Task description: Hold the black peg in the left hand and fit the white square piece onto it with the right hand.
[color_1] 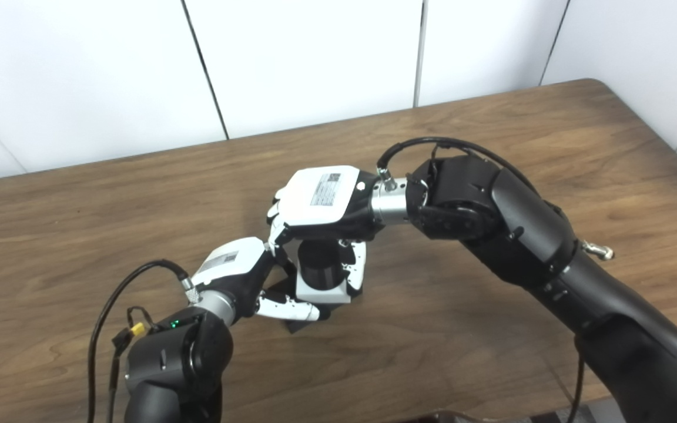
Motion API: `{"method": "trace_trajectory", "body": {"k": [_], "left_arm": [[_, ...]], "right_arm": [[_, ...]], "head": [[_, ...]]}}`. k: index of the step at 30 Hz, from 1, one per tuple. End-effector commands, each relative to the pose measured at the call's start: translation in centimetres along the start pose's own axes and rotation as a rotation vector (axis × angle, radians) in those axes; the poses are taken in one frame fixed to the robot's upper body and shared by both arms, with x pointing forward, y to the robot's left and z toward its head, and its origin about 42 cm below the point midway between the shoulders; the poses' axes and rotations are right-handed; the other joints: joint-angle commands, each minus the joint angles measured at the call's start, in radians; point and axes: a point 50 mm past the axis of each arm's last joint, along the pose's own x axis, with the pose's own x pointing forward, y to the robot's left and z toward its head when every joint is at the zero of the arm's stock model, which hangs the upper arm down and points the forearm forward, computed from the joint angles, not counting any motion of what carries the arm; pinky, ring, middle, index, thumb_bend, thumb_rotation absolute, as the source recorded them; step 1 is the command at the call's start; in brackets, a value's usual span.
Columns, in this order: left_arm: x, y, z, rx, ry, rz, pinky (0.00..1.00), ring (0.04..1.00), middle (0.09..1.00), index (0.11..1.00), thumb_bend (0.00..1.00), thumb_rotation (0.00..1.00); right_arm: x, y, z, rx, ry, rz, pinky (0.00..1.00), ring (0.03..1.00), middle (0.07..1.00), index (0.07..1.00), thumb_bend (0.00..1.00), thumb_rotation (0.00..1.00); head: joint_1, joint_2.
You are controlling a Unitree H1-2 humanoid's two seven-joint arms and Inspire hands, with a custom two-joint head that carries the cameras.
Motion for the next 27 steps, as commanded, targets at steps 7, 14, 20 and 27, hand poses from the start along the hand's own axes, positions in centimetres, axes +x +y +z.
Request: {"method": "trace_trajectory", "body": {"k": [7, 14, 20, 27], "left_arm": [[-1.8, 3.7, 0.5, -0.123, -0.025, 0.104, 1.00, 1.000, 1.000, 1.000, 1.00, 0.53], [-2.7, 5.3, -0.8, -0.186, -0.012, 0.141, 1.00, 1.000, 0.998, 1.000, 1.00, 0.50], [-3.7, 6.5, -2.4, -0.212, -0.005, 0.151, 0.93, 0.995, 0.974, 0.982, 1.00, 0.49], [-5.0, 7.9, -5.2, -0.294, 0.014, 0.220, 0.73, 0.916, 0.943, 0.954, 1.00, 0.49]], "right_arm": [[-1.1, -5.5, -1.0, 0.127, 0.050, -0.096, 0.89, 0.912, 0.832, 0.767, 1.00, 0.35], [-1.8, -7.1, -1.5, 0.136, 0.069, -0.140, 0.82, 0.896, 0.823, 0.753, 1.00, 0.34], [-2.5, -7.6, -1.8, 0.146, 0.105, -0.154, 0.79, 0.887, 0.819, 0.745, 1.00, 0.34], [-3.8, -6.7, -3.4, 0.236, 0.165, -0.193, 0.78, 0.853, 0.809, 0.734, 1.00, 0.30]], "head": [[0.003, -0.001], [0.010, 0.001], [0.006, -0.001], [0.009, -0.006]]}}
